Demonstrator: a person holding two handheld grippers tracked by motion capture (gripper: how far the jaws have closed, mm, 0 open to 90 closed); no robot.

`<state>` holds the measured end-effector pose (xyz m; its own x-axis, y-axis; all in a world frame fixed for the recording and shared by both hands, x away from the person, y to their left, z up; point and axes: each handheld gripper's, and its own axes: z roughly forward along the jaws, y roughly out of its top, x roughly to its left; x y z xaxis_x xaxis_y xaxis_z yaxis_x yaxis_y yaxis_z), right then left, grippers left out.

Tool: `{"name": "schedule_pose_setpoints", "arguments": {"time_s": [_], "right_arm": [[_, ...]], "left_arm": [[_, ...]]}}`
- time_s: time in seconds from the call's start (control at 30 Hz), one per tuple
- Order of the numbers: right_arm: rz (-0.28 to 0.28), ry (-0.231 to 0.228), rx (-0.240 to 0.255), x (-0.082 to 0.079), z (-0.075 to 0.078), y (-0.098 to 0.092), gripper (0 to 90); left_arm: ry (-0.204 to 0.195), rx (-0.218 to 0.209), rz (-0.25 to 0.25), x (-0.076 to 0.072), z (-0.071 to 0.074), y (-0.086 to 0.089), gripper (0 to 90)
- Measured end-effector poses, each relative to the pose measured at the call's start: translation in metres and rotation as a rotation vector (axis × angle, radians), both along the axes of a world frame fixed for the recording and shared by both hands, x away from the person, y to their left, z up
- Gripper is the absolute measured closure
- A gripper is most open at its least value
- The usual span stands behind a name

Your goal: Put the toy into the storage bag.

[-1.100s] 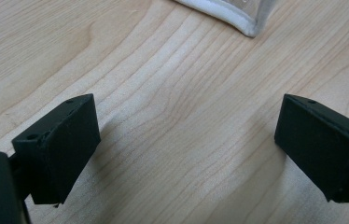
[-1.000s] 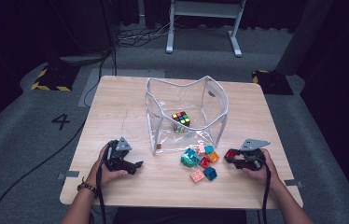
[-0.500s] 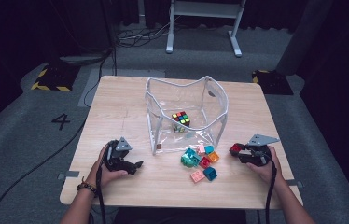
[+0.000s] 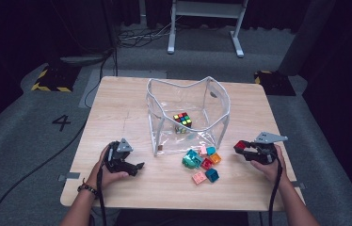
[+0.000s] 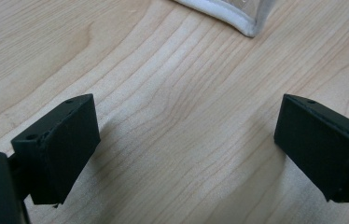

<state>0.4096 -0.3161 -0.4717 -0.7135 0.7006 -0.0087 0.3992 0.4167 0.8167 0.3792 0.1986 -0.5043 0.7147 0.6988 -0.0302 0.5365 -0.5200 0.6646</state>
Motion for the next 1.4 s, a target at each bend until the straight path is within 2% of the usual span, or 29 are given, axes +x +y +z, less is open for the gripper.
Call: {"name": "schedule_pose_setpoints", "arguments": {"time_s": [0.17,0.3,0.4,0.47,0.5,0.6,0.87,0.9,0.97,1.1,1.4], "right_arm": [[-0.01,-0.03,0.013,0.006,0.012,-0.002,59.1],[-0.013,-0.061,0.035,0.013,0.027,-0.002,59.1],[-0.014,-0.083,0.035,0.019,0.041,-0.002,59.1],[-0.016,-0.088,0.033,0.02,0.044,-0.001,59.1],[-0.018,-0.1,0.034,0.026,0.053,0.001,59.1],[-0.012,-0.121,0.037,0.032,0.066,0.005,59.1],[-0.003,-0.162,0.046,0.044,0.096,0.008,59.1],[-0.003,-0.162,0.046,0.044,0.096,0.008,59.1],[0.0,-0.18,0.048,0.048,0.11,0.009,59.1],[0.003,-0.2,0.041,0.053,0.124,0.012,59.1],[0.019,-0.237,0.064,0.065,0.156,0.024,59.1]], "left_arm": [[-0.002,0.001,0.0,0.0,0.0,0.0,6.9],[-0.002,0.001,0.0,0.0,0.0,0.0,6.9],[-0.001,0.001,0.0,0.0,0.0,0.0,6.9],[-0.002,0.001,0.0,0.0,0.0,0.0,6.9],[-0.002,0.001,0.0,0.0,0.0,0.0,6.9],[-0.002,0.001,0.0,0.0,0.0,0.0,6.9],[-0.001,0.003,0.004,0.0,0.0,0.0,6.9],[-0.001,0.003,0.004,0.0,0.0,0.0,6.9],[-0.001,0.003,0.004,0.0,0.0,0.0,6.9],[-0.002,0.001,0.002,0.0,0.0,0.0,6.9],[-0.002,0.001,0.003,0.0,0.0,0.0,6.9]]}}
